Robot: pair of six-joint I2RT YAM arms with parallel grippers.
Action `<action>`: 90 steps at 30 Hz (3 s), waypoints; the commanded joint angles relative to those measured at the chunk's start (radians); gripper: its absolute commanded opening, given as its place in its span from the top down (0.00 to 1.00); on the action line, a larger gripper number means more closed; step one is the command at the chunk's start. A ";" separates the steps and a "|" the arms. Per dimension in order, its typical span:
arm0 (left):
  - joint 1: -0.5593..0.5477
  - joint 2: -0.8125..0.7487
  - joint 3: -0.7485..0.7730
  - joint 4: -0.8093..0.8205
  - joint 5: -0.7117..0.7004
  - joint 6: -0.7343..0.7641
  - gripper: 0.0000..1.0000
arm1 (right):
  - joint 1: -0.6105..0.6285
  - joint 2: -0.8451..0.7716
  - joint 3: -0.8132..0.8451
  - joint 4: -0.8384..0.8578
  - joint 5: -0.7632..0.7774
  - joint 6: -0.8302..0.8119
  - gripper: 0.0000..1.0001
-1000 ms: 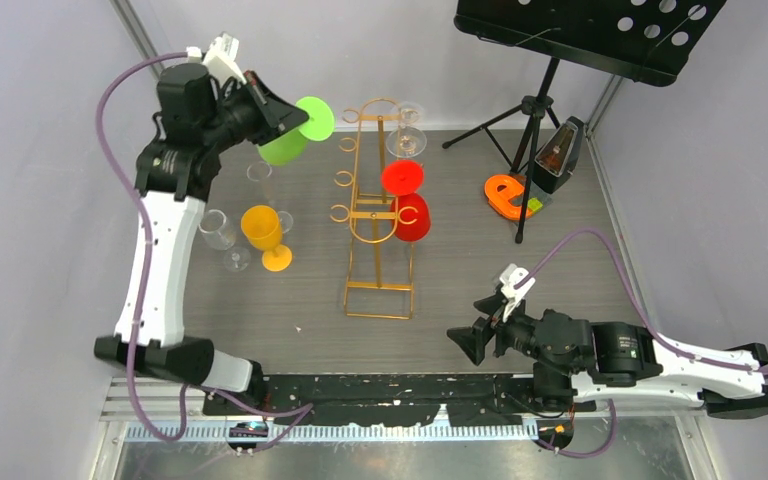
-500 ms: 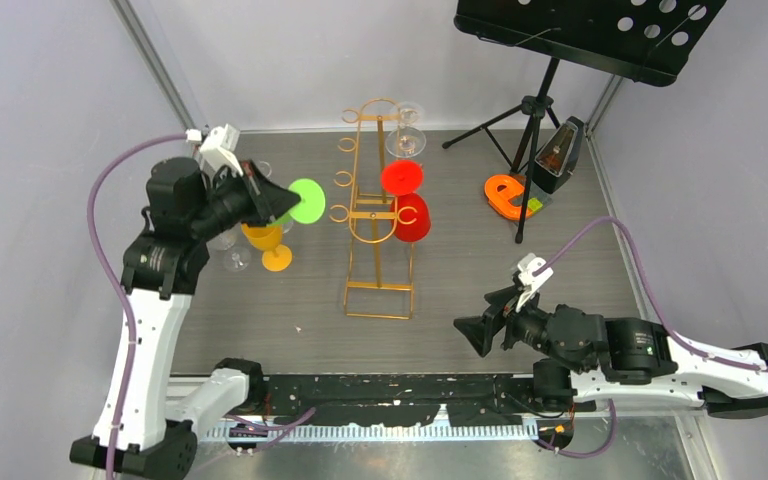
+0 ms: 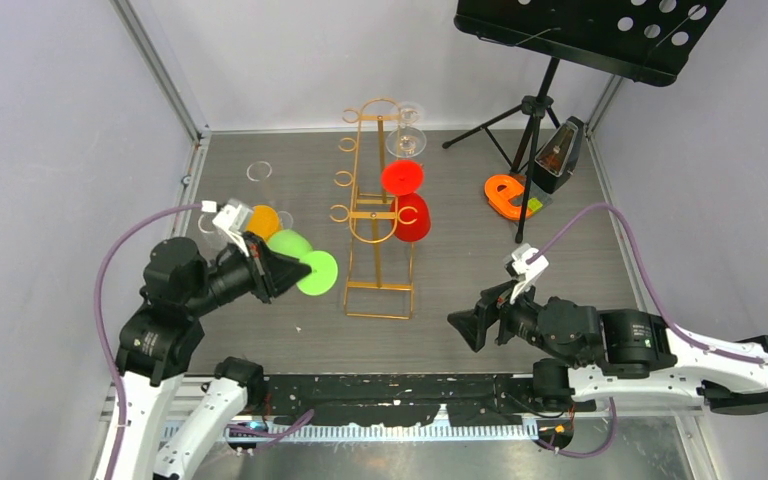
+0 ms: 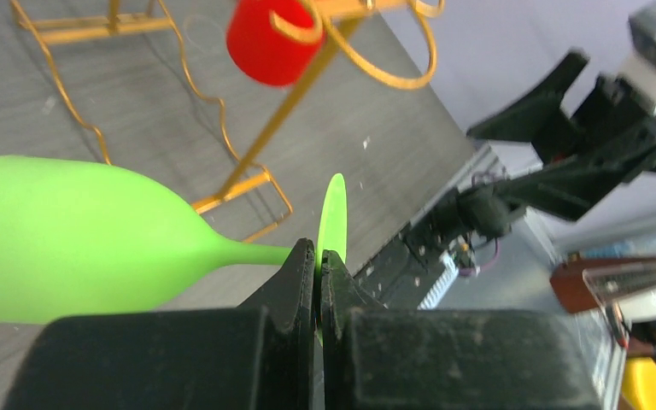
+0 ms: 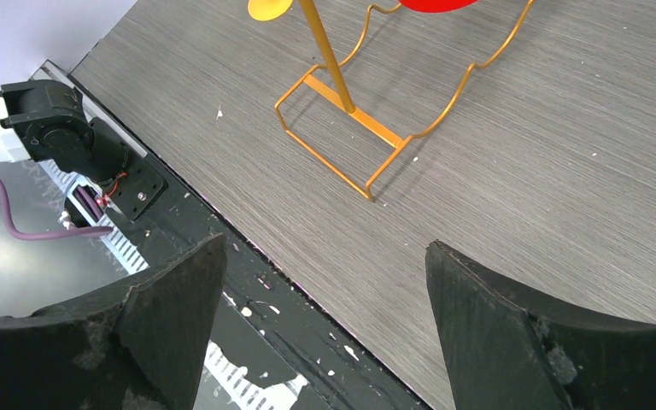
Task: Take the wine glass off the wine glass rack
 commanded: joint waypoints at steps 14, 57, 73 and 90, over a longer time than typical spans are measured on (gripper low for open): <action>-0.704 -0.018 -0.194 0.108 -0.353 0.065 1.00 | -0.057 0.158 0.096 0.015 -0.112 0.088 0.07; -1.577 0.454 -0.092 0.340 -1.180 0.289 1.00 | -0.136 0.405 -0.123 0.476 -0.643 0.275 0.23; -1.592 0.437 -0.139 0.424 -1.181 0.308 1.00 | -0.136 0.436 -0.155 0.542 -0.689 0.288 0.94; -1.488 0.354 -0.269 0.555 -1.064 0.196 0.19 | -0.136 0.402 -0.153 0.355 -0.515 0.067 0.94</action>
